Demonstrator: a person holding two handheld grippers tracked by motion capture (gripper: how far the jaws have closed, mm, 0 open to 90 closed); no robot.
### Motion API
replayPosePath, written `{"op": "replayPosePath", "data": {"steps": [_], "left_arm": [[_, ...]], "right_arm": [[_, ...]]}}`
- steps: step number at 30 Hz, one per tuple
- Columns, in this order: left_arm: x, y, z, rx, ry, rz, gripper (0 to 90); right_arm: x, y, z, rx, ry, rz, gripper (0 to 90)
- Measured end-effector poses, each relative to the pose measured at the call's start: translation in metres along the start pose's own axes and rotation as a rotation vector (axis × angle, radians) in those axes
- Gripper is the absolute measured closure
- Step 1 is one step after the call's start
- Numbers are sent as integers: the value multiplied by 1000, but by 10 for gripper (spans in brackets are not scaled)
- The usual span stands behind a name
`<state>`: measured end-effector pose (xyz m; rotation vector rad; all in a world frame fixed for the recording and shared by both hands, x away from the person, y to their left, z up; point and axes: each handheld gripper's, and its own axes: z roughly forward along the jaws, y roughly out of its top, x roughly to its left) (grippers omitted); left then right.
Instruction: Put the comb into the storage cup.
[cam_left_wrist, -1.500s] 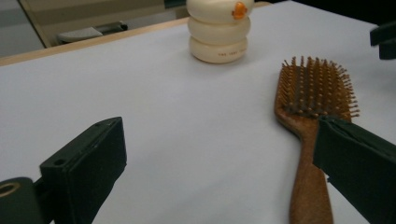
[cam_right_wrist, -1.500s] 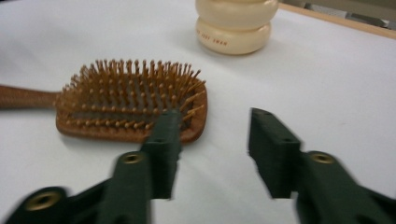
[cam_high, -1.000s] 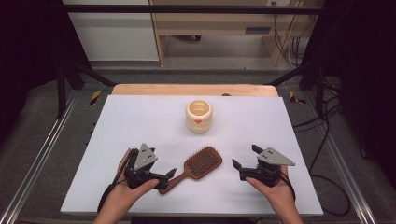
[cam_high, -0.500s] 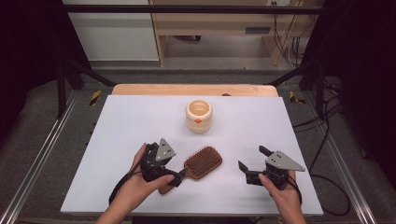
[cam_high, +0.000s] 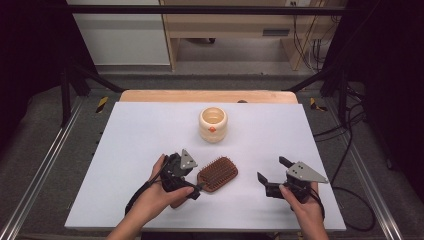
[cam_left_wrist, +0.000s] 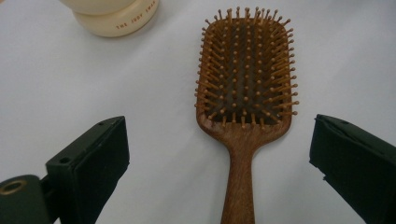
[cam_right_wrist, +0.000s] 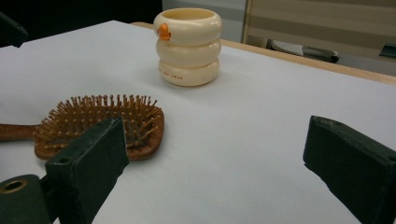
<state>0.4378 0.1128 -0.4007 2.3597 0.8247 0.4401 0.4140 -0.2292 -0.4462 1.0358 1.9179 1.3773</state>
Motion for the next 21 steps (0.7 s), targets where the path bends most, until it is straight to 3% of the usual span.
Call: {"op": "replayPosePath", "data": {"steps": [9, 13, 21], "left_arm": [[3, -1, 16, 60, -10, 9, 49], [5, -2, 21, 66, -19, -10, 50], [4, -3, 24, 86, -47, -3, 50]], "right_arm": [[-3, -3, 3, 22, -12, -4, 64], [-2, -4, 4, 26, -12, -10, 63], [-2, -4, 5, 36, -11, -15, 63]]}}
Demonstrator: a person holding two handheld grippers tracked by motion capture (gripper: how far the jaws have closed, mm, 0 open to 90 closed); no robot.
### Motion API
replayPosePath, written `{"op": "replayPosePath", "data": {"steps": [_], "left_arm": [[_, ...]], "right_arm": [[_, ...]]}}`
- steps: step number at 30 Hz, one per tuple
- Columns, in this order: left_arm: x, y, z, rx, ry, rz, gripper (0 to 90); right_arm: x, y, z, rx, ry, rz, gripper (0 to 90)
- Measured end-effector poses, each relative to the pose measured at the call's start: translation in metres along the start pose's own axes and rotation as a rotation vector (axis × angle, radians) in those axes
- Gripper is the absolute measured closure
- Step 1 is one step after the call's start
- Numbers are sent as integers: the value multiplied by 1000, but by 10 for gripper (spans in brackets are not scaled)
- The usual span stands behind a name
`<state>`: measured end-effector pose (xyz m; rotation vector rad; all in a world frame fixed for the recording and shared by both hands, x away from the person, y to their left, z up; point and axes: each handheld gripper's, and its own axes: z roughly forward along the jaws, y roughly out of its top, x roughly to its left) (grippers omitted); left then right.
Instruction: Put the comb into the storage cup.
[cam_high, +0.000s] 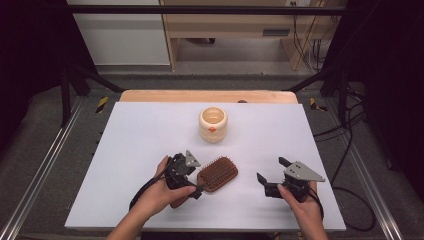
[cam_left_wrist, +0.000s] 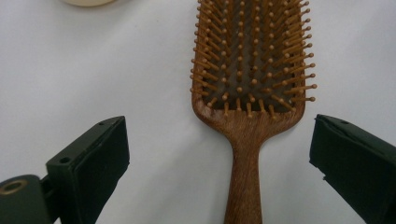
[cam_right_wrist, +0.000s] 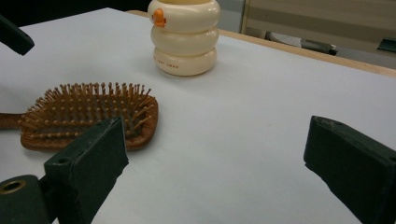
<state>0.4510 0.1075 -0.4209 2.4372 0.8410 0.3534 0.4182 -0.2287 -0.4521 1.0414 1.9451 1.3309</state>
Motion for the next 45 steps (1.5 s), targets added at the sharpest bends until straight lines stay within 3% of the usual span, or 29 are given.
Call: {"op": "replayPosePath", "data": {"steps": [8, 14, 15, 25, 30, 37, 45], "left_arm": [[-1, -1, 8, 26, 5, 9, 80], [-2, 0, 14, 56, -8, 16, 91], [-2, -1, 15, 76, -13, 21, 148], [0, -3, 21, 115, -39, 15, 157], [0, -1, 22, 145, -61, 22, 206], [0, 1, 25, 196, -112, 21, 342], [0, 1, 28, 226, -131, 27, 438]], "right_arm": [[0, 0, 1, 5, 3, -5, 63], [1, -1, 1, 8, 7, -5, 63], [1, -1, 1, 9, 8, -6, 63], [1, -1, 2, 16, 12, -11, 63], [2, -1, 3, 20, 15, -11, 63], [2, -2, 3, 25, 19, -16, 63], [3, -2, 4, 31, 20, -20, 63]]}}
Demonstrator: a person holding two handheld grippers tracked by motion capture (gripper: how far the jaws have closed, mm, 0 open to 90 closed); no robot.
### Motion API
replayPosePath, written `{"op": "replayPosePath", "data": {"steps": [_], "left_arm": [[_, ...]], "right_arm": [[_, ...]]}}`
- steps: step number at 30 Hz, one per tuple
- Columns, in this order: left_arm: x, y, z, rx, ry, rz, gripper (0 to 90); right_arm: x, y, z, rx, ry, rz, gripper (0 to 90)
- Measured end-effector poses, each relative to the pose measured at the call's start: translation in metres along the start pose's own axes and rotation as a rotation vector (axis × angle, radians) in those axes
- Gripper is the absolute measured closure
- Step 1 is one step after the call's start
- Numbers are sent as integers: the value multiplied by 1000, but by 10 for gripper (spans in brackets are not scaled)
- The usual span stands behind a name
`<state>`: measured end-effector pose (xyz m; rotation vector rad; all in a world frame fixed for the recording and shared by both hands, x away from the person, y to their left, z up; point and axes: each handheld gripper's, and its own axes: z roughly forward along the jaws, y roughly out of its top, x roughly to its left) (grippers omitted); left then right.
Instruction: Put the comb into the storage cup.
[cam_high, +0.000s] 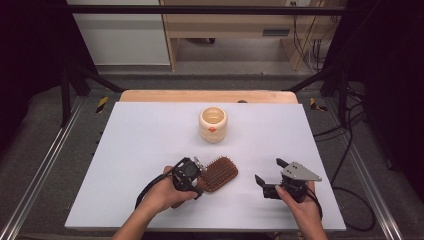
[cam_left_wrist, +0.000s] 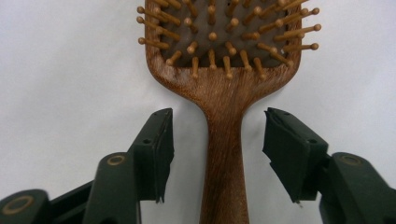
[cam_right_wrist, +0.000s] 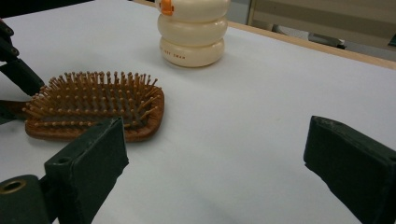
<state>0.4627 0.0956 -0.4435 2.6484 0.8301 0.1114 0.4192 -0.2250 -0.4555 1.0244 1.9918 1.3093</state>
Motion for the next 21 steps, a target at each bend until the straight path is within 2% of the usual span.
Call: {"op": "replayPosePath", "data": {"steps": [11, 21], "left_arm": [[0, 0, 1, 16, -26, 4, 550], [0, 0, 4, 32, -26, 14, 610]], "right_arm": [[1, 0, 1, 4, 5, -3, 64], [1, 0, 1, 5, 8, -4, 64]]}}
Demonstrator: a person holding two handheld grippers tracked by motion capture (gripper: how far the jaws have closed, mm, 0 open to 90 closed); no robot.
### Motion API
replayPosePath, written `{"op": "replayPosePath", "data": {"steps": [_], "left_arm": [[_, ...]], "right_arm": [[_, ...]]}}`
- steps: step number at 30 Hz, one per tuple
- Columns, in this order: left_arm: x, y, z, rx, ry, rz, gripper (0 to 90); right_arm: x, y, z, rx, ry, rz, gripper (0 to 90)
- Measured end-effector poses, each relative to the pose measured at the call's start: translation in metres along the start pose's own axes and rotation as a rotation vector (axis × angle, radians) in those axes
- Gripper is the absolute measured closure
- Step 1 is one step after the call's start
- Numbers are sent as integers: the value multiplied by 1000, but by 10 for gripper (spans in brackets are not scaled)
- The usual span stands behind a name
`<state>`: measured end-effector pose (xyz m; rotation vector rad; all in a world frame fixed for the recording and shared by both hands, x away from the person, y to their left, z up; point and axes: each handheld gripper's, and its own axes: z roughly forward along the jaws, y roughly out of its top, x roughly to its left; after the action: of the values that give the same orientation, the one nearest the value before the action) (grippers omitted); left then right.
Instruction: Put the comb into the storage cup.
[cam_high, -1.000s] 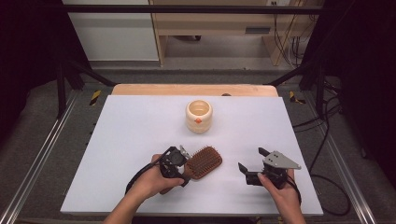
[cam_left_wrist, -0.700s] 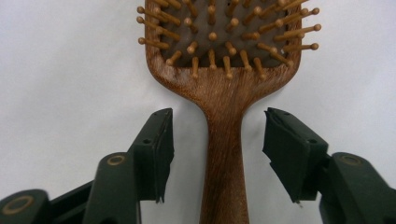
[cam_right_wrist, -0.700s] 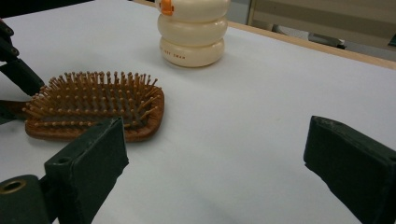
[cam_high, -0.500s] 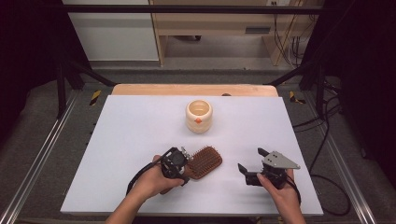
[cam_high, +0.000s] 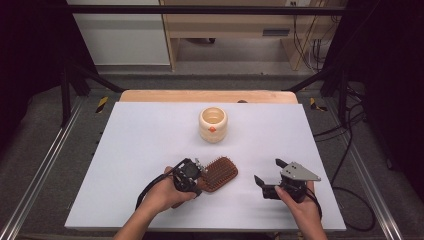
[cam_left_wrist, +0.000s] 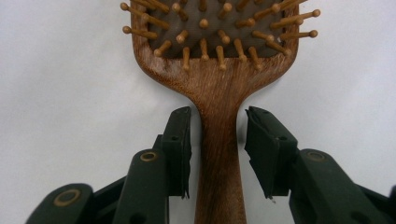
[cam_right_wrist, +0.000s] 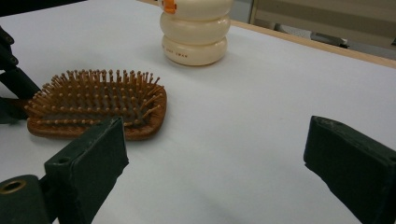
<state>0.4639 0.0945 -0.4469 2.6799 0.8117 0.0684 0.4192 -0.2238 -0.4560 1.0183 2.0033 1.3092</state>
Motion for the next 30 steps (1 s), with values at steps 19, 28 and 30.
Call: {"op": "replayPosePath", "data": {"steps": [19, 28, 30], "left_arm": [[-2, 3, 2, 3, 23, 5, 649], [-8, -1, 3, -19, 56, 31, 701], [-9, -2, 3, -28, 60, 28, 711]], "right_arm": [[0, 0, 0, -1, 2, -1, 64], [0, 0, 0, 2, 1, -2, 64], [0, 0, 0, 3, 1, -2, 64]]}}
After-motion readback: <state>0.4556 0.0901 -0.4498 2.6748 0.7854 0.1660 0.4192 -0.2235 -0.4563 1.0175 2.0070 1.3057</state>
